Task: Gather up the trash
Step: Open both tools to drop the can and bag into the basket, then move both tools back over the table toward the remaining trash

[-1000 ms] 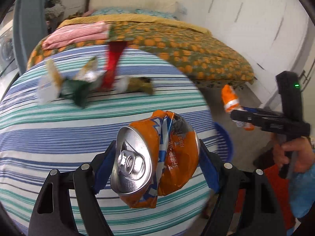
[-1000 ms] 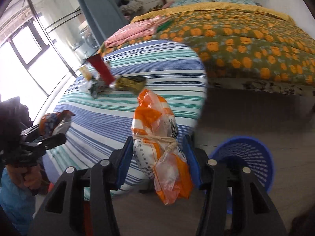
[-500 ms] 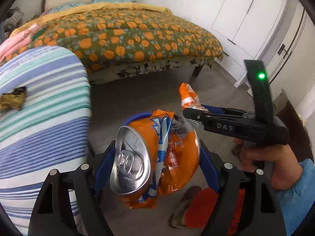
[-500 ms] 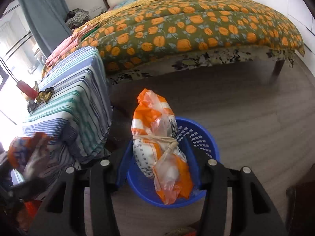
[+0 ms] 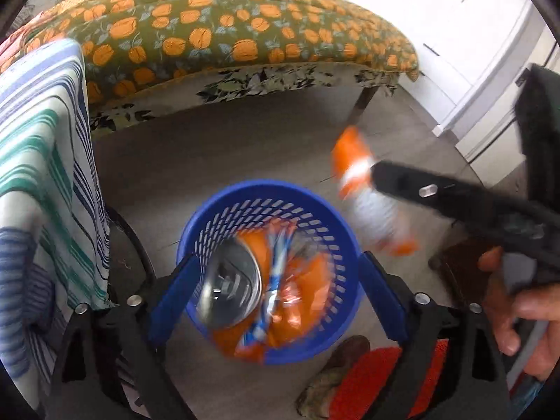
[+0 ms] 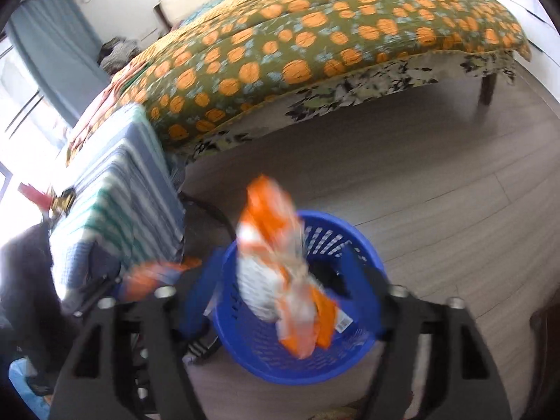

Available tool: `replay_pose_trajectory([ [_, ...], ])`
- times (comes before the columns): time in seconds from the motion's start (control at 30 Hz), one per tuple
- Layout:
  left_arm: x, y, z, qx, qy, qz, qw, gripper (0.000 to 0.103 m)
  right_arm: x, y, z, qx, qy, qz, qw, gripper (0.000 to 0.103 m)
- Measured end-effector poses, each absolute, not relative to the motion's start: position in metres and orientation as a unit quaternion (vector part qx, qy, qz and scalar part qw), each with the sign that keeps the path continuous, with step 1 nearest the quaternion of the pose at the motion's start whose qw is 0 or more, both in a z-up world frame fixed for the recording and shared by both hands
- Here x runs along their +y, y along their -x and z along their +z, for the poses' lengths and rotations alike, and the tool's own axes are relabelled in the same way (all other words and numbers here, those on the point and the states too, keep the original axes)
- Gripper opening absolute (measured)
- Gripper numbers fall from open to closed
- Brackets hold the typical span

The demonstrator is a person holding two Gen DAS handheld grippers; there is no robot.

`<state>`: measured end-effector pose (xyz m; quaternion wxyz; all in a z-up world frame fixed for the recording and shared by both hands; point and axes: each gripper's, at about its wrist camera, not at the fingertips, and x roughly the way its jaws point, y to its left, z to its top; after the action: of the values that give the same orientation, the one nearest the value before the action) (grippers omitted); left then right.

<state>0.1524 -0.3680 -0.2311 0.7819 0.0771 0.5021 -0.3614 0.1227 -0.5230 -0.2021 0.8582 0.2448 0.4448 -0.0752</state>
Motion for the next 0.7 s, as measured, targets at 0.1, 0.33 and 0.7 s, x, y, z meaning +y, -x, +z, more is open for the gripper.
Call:
replay_pose_trajectory([
  [0.1, -0.361, -0.153, -0.224, 0.499, -0.064, -0.358, 0.786, 0.091, -0.532, -0.119, -0.194, 0.427, -0.258, -0.091, 0.862, 0.072],
  [0.33, -0.309, -0.126, -0.155, 0.445, -0.023, -0.374, 0.813, 0.097, -0.524, -0.117, -0.177, 0.400, -0.225, -0.134, 0.878, 0.087],
  [0.7, -0.127, -0.120, -0.129, 0.428, -0.044, -0.237, 0.871, 0.098, -0.402, -0.120, -0.151, 0.359, -0.053, -0.089, 0.928, 0.094],
])
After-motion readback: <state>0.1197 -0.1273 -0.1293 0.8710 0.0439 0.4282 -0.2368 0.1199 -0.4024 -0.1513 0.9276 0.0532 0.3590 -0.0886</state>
